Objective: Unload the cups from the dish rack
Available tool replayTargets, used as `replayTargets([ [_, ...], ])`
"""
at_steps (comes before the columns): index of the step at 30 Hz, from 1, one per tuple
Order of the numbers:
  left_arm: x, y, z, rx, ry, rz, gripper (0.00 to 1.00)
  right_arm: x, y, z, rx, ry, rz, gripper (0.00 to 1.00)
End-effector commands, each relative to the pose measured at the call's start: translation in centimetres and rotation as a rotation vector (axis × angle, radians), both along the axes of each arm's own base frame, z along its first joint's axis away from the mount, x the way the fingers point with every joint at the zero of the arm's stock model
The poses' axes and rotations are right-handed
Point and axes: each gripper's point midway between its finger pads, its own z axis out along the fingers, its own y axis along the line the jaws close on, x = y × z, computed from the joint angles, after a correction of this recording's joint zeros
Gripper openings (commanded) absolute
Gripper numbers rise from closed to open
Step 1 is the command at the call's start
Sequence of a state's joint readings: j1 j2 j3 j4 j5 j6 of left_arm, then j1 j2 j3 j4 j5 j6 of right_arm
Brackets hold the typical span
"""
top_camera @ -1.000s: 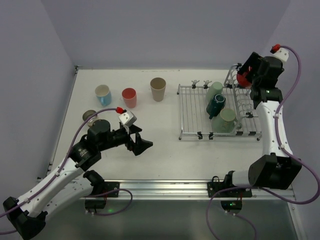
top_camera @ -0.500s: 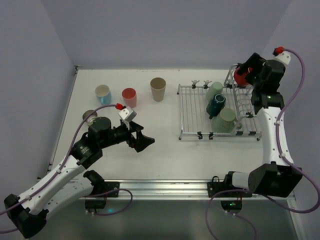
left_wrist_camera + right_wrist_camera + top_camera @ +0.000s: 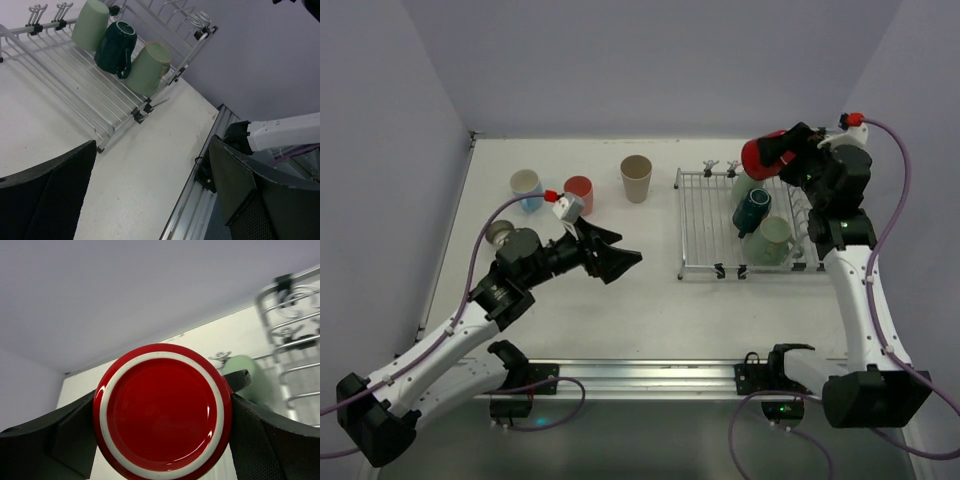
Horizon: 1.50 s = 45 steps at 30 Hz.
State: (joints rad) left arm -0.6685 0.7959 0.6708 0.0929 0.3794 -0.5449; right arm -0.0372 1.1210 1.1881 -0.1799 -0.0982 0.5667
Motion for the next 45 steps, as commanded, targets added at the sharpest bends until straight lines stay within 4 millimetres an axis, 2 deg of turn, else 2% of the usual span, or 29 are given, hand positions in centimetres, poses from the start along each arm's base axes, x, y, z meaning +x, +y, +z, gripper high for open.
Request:
replayTargets([
  [1, 1.2, -0.8, 2.6, -0.130, -0.028, 0.019, 0.96, -2.4, 5.5, 6.3, 0.083, -0.227, 0.197, 0.26],
  [2, 1.6, -1.2, 2.3, -0.133, -0.012, 0.019, 0.95, -3.0, 7.3, 6.6, 0.098, -0.242, 0.258, 0.26],
  [3, 1.8, -1.4, 2.4, -0.143, -0.011, 0.016, 0.94, -3.4, 8.4, 5.9, 0.139, -0.228, 0.296, 0.26],
  [4, 2.2, -1.7, 2.7, -0.163, -0.010, 0.018, 0.93, -4.3, 9.9, 6.8, 0.168, -0.273, 0.352, 0.25],
  [5, 2.5, -1.9, 2.8, -0.172, -0.012, 0.018, 0.92, -4.9, 11.2, 6.7, 0.194, -0.275, 0.411, 0.25],
  [6, 2.6, -2.1, 3.3, -0.192, -0.023, 0.016, 0.89, -5.2, 12.2, 5.8, 0.237, -0.252, 0.446, 0.25],
  [9, 3.5, -2.8, 3.1, -0.202, 0.004, 0.018, 0.87, -6.9, 15.4, 5.9, 0.300, -0.260, 0.564, 0.25],
  [10, 3.7, -3.1, 3.6, -0.217, -0.006, 0.013, 0.86, -7.1, 16.1, 5.1, 0.311, -0.245, 0.586, 0.25],
  [11, 3.9, -3.3, 3.4, -0.222, 0.010, 0.012, 0.86, -7.5, 17.0, 5.1, 0.324, -0.253, 0.616, 0.25],
  [16, 4.8, -4.1, 4.5, -0.264, -0.010, 0.011, 0.86, -8.9, 19.6, 3.1, 0.430, -0.204, 0.726, 0.24],
  [18, 5.3, -4.6, 4.0, -0.254, -0.003, 0.014, 0.85, -9.3, 20.7, 2.1, 0.455, -0.170, 0.763, 0.24],
  [19, 5.6, -4.7, 4.2, -0.263, -0.009, 0.016, 0.85, -9.8, 21.1, 2.2, 0.464, -0.180, 0.785, 0.24],
  [28, 5.2, -5.5, 5.7, -0.325, -0.052, -0.018, 0.77, -11.1, 23.3, -0.9, 0.534, -0.099, 0.860, 0.24],
  [29, 5.4, -5.5, 5.6, -0.327, -0.050, -0.012, 0.75, -11.4, 23.8, -0.7, 0.546, -0.110, 0.882, 0.24],
  [34, 5.6, -5.5, 5.7, -0.344, -0.070, 0.002, 0.60, -12.6, 25.9, -1.6, 0.601, -0.067, 0.950, 0.25],
  [38, 5.6, -5.3, 5.9, -0.353, -0.079, 0.012, 0.42, -12.1, 26.6, -2.9, 0.627, -0.023, 0.951, 0.25],
  [41, 5.8, -4.8, 5.9, -0.345, -0.086, 0.045, 0.22, -12.2, 26.9, -3.2, 0.629, -0.008, 0.962, 0.26],
  [42, 6.0, -4.7, 5.4, -0.326, -0.068, 0.061, 0.04, -12.2, 27.1, -3.5, 0.619, 0.002, 0.968, 0.27],
  [43, 6.1, -4.1, 5.7, -0.325, -0.082, 0.091, 0.00, -12.4, 27.3, -3.9, 0.615, 0.019, 0.971, 0.33],
  [44, 6.2, -3.8, 5.7, -0.324, -0.082, 0.107, 0.00, -12.4, 27.4, -4.1, 0.612, 0.023, 0.973, 0.40],
  [45, 6.3, -3.5, 5.1, -0.306, -0.070, 0.127, 0.00, -12.5, 27.4, -4.9, 0.613, 0.041, 0.969, 0.60],
])
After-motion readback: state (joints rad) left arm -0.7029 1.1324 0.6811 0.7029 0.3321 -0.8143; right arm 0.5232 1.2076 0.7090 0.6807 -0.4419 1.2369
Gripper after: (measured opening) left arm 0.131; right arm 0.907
